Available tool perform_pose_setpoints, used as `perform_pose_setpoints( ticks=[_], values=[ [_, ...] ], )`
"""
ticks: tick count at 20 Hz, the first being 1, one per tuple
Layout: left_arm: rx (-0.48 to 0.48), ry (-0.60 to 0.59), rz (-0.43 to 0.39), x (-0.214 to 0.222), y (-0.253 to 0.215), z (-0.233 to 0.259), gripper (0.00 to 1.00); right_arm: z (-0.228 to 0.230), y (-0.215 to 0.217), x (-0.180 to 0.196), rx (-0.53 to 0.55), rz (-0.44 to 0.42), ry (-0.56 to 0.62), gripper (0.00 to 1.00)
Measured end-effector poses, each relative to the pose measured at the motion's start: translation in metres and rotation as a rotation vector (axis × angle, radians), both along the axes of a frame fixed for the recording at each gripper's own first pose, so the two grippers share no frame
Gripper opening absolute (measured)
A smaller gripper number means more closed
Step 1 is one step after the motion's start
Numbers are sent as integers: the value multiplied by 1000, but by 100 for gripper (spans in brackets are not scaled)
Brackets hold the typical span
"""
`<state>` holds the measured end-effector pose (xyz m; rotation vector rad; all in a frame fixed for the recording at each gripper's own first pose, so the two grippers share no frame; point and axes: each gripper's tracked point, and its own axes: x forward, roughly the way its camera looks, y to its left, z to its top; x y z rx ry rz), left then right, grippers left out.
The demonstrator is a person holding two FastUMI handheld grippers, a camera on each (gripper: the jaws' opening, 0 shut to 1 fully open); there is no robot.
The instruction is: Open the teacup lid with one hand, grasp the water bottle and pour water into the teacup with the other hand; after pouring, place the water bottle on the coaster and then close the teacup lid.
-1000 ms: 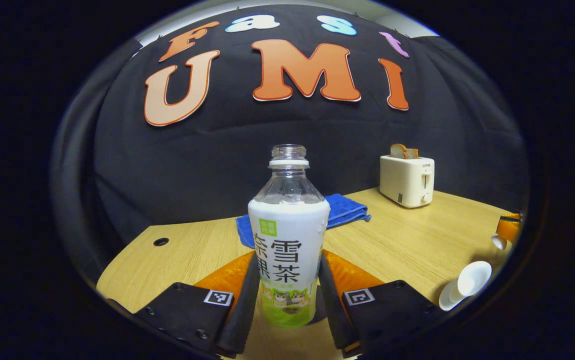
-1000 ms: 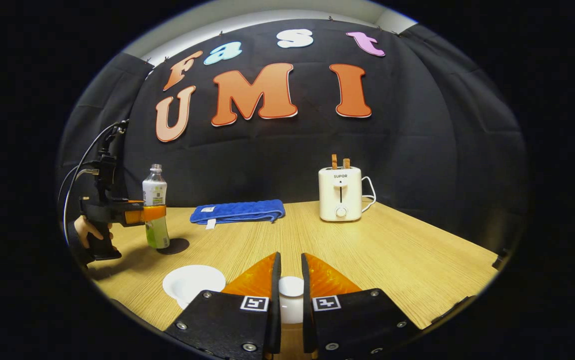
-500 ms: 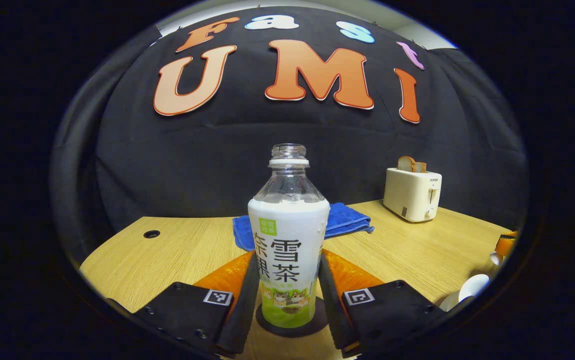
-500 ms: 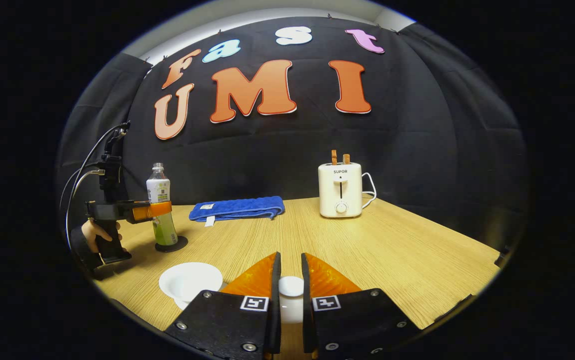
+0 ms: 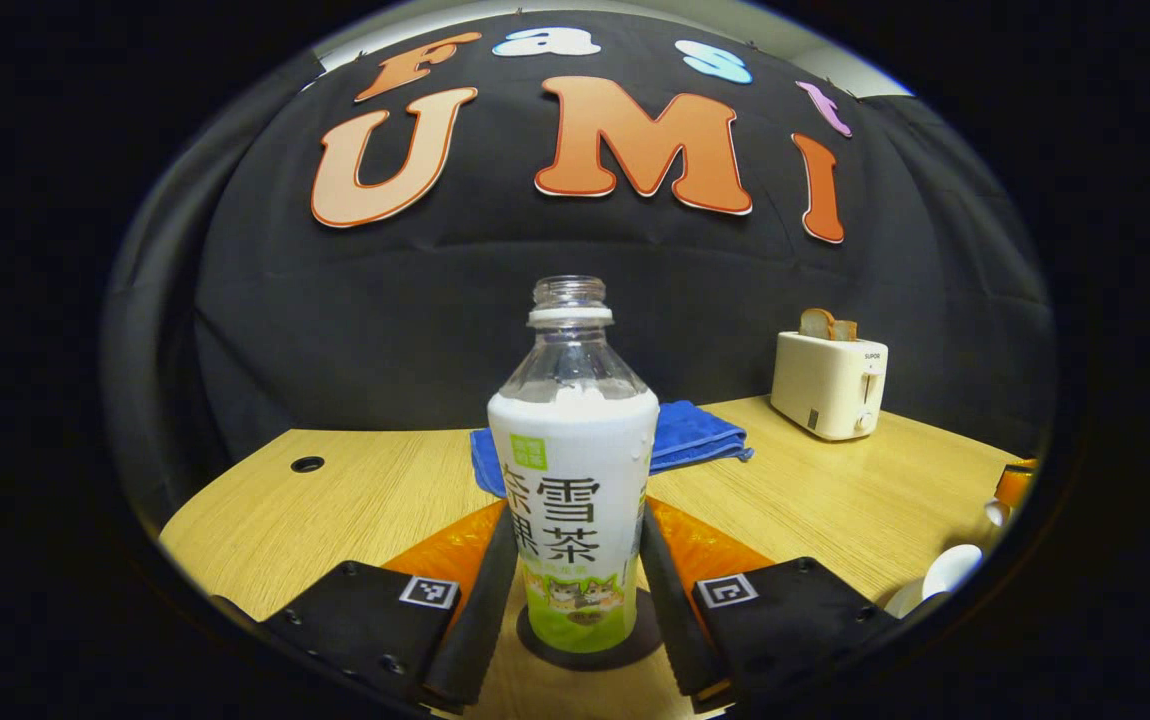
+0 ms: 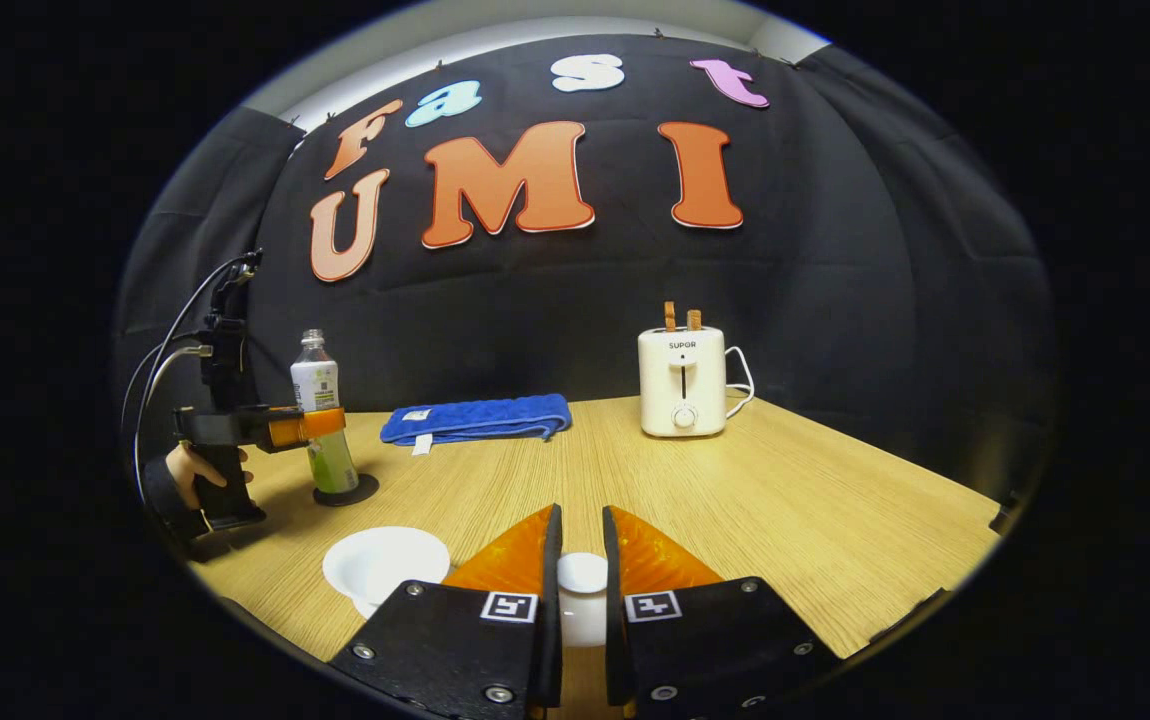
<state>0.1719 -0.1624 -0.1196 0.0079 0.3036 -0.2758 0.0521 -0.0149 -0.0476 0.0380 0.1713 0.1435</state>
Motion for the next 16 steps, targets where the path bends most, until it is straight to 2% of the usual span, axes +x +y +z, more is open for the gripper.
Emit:
perform_pose_setpoints(
  ticks=[3, 5, 13, 15, 16],
  values=[
    [5, -6, -2, -2, -1, 0, 75, -1, -1, -1, 1, 1, 0, 17],
    [16, -15, -6, -3, -2, 1, 85, -1, -1, -1, 1, 0, 0, 17],
    [40, -2, 6, -34, 6, 0, 88, 10, 7, -4, 7, 16, -13, 17],
    [53, -5, 22, -45, 9, 3, 87, 18, 16, -6, 3, 33, -24, 17],
    [56, -13, 21, -53, 10, 6, 89, 22, 22, -6, 6, 41, -30, 17]
  ],
)
